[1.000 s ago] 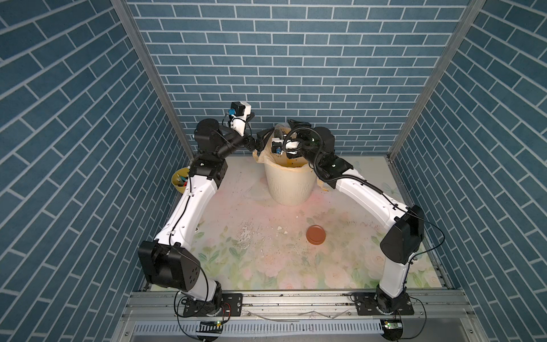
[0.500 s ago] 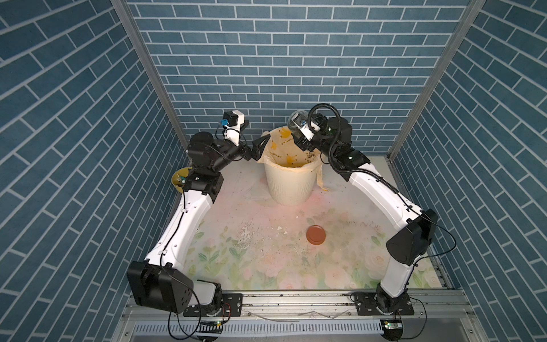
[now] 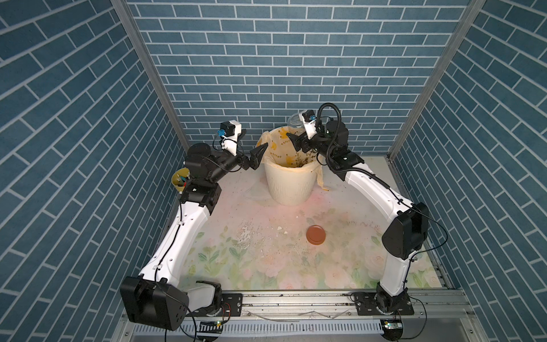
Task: Empty moldy tea leaves from jars
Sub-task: Pour the moldy tea leaves from the jar into the trash bin.
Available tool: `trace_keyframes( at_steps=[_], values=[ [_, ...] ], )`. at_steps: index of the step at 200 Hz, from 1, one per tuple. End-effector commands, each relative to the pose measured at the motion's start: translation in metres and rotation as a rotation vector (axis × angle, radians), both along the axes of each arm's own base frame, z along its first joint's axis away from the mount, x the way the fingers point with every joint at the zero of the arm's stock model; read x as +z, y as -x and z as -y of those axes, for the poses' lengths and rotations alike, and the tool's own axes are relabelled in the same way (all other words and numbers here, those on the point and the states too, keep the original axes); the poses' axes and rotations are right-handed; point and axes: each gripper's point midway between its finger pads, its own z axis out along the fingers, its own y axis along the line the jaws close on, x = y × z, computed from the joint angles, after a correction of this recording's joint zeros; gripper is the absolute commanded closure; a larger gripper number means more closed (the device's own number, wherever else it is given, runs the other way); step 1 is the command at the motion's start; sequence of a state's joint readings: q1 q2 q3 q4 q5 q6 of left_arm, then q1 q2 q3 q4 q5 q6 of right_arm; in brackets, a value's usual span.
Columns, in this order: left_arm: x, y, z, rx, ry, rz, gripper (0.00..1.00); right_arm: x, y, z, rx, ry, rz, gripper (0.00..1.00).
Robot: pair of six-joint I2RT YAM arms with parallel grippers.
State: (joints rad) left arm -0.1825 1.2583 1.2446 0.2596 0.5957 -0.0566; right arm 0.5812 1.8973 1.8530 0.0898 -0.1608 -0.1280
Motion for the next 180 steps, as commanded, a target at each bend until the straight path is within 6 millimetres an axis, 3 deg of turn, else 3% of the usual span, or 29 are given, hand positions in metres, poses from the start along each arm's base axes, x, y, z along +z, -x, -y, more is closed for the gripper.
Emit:
trace_keyframes(
  at_steps=[1, 21, 49, 84, 119, 129, 145, 168, 180],
  values=[
    [0.002, 0.006, -0.003, 0.003, 0.006, 0.013, 0.01, 0.035, 0.002, -0.008, 0.042, -0.166, 0.019, 1.0],
    [0.0, 0.006, -0.004, 0.014, 0.007, 0.008, 0.01, 0.032, 0.002, -0.011, 0.057, -0.19, 0.004, 1.0],
    [-0.001, 0.003, -0.01, 0.05, 0.014, -0.012, 0.01, 0.051, 0.008, -0.011, 0.08, -0.235, 0.009, 1.0],
    [0.002, 0.002, -0.015, 0.084, 0.019, -0.003, 0.01, 0.026, 0.005, -0.014, 0.096, -0.259, -0.059, 1.0],
    [0.005, 0.003, -0.013, 0.076, 0.006, 0.003, 0.01, 0.07, 0.018, -0.01, 0.122, -0.273, 0.006, 1.0],
    [0.007, 0.003, -0.013, 0.075, 0.002, 0.004, 0.01, 0.074, 0.02, -0.01, 0.131, -0.263, 0.003, 1.0],
    [0.006, 0.002, -0.014, 0.082, 0.001, 0.0, 0.01, 0.06, 0.019, -0.011, 0.127, -0.245, -0.021, 1.0],
    [0.002, 0.001, -0.015, 0.087, 0.001, -0.008, 0.01, 0.021, 0.014, -0.009, 0.098, -0.249, -0.069, 1.0],
    [0.0, -0.001, -0.015, 0.09, -0.001, -0.015, 0.01, 0.017, 0.013, -0.008, 0.09, -0.244, -0.068, 1.0]
  ],
)
